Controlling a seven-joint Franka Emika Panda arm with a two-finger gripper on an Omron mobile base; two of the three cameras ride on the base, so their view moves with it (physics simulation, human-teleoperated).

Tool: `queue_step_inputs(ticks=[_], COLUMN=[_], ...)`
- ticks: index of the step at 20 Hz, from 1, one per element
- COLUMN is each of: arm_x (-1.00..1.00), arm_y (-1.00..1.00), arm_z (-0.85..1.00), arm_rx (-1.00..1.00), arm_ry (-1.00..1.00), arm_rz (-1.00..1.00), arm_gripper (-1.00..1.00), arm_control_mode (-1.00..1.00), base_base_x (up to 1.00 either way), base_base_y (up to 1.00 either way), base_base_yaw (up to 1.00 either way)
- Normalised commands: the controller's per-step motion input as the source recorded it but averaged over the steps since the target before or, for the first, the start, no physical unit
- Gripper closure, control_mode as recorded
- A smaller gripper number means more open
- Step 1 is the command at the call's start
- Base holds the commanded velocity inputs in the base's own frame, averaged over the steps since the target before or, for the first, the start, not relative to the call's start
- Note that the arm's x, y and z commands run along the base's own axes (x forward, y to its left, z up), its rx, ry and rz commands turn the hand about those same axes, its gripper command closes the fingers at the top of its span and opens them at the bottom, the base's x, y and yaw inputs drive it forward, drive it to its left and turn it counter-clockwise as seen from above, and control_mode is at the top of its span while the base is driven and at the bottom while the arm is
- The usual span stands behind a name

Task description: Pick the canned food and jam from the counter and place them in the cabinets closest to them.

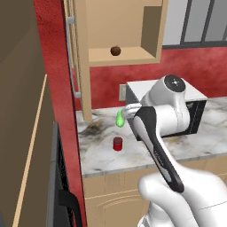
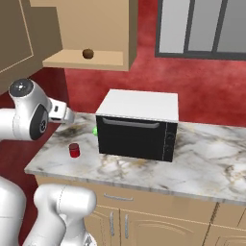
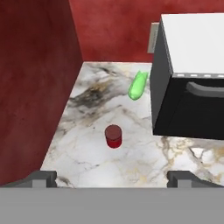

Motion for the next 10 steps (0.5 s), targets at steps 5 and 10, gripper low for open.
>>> queue_step_inputs(ticks=[5,10], arm_x=[0.00,0.00], arm_y=[0.08,0.10], arm_z=[-0.42,-0.47], arm_rx=[0.00,0.00], arm_ry=[0.13,0.12], arm_rz=[0.00,0.00], arm_gripper=[-1.00,-1.00], arm_control_mode=[-1.00,-1.00], base_base_x=[0.00,0.00], base_base_y=[0.00,0.00], base_base_yaw=[0.00,0.00])
